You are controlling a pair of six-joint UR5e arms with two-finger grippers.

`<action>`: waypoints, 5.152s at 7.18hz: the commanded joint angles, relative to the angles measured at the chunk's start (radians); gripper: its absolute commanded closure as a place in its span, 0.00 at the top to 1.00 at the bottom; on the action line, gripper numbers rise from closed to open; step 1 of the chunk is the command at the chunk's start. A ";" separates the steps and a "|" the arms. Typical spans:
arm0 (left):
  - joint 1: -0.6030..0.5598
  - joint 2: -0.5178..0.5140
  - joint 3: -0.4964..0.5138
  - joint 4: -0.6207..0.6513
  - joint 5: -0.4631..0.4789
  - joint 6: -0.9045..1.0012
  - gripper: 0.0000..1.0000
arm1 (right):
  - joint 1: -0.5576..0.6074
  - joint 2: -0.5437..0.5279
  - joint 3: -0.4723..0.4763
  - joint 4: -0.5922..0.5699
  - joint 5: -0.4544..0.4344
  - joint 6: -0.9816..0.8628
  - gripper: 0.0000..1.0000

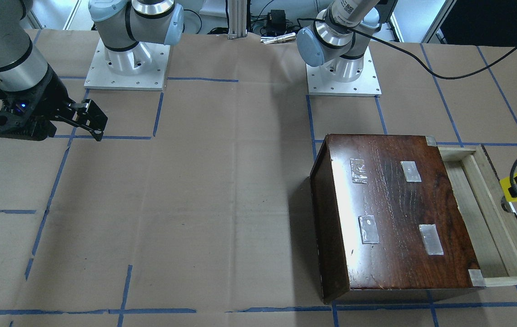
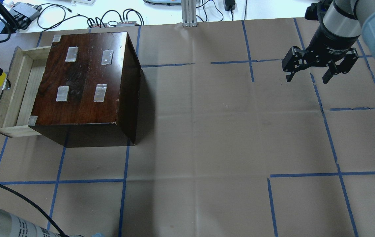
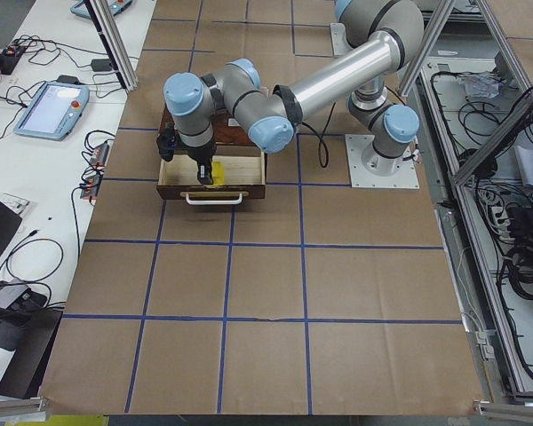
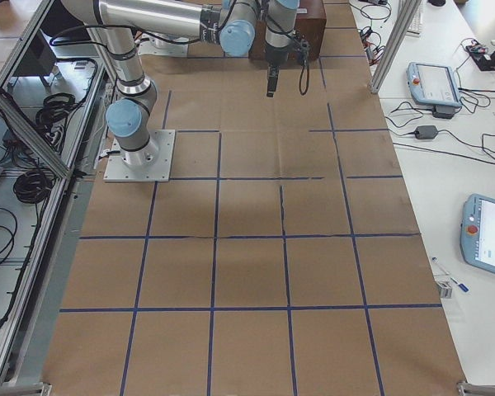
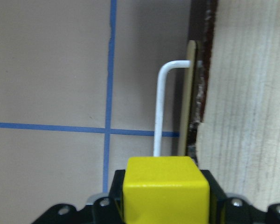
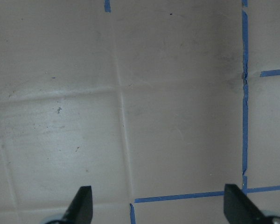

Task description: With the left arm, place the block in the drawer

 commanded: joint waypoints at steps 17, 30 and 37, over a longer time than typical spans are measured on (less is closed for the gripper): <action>-0.231 0.317 -0.326 0.167 0.003 -0.273 0.99 | 0.000 0.000 0.001 0.000 0.000 0.000 1.00; -0.560 0.386 -0.341 0.023 0.011 -0.571 0.98 | 0.000 0.000 0.001 0.000 0.000 0.000 1.00; -0.560 0.380 -0.331 -0.012 0.011 -0.558 0.98 | 0.000 0.000 0.001 0.000 0.000 0.000 1.00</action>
